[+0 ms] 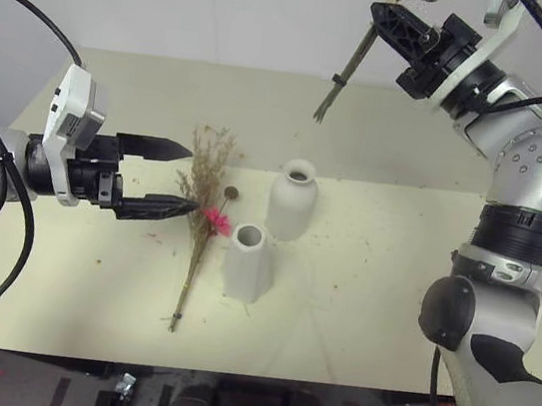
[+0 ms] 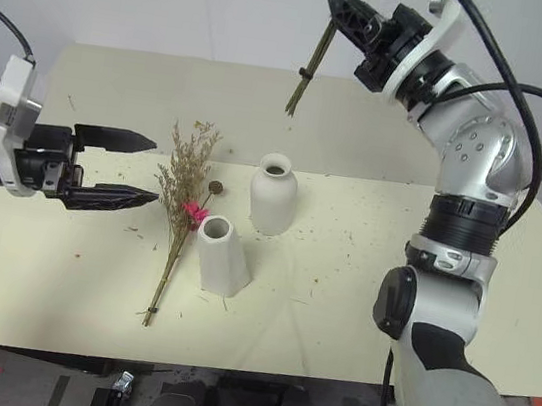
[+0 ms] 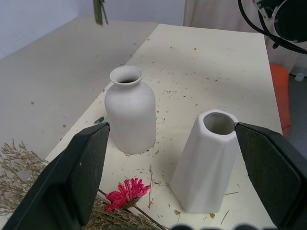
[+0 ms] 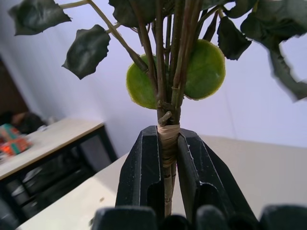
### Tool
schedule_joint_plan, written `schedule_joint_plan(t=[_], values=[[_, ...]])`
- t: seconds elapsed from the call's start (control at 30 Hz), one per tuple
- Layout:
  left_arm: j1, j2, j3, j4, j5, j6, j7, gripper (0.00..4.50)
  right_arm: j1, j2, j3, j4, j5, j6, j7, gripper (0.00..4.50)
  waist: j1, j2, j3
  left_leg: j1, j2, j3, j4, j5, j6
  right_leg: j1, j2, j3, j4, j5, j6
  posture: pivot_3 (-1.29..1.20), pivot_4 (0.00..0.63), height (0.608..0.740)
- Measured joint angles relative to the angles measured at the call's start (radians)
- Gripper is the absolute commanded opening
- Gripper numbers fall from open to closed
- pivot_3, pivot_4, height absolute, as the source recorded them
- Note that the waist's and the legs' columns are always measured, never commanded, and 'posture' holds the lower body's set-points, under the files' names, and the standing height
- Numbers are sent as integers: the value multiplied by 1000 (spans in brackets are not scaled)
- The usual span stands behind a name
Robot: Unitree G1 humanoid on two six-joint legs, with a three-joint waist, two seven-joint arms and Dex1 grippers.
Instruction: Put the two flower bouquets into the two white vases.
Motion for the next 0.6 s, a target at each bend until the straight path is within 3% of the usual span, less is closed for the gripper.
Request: schedule_joint_plan(t=[0.2,0.6], values=[[22,0,32,-22,-30,13,25,4500,92,-1,101,-57,-6,-37,29,237,-5,0,0,0,0,0,0,0,0,-1,0,1,1,0,0,0,150,740],[26,2,32,-24,-31,13,35,4500,144,15,186,-74,-33,-118,24,237,-3,0,0,0,0,0,0,0,0,-1,1,1,1,0,0,0,150,740]])
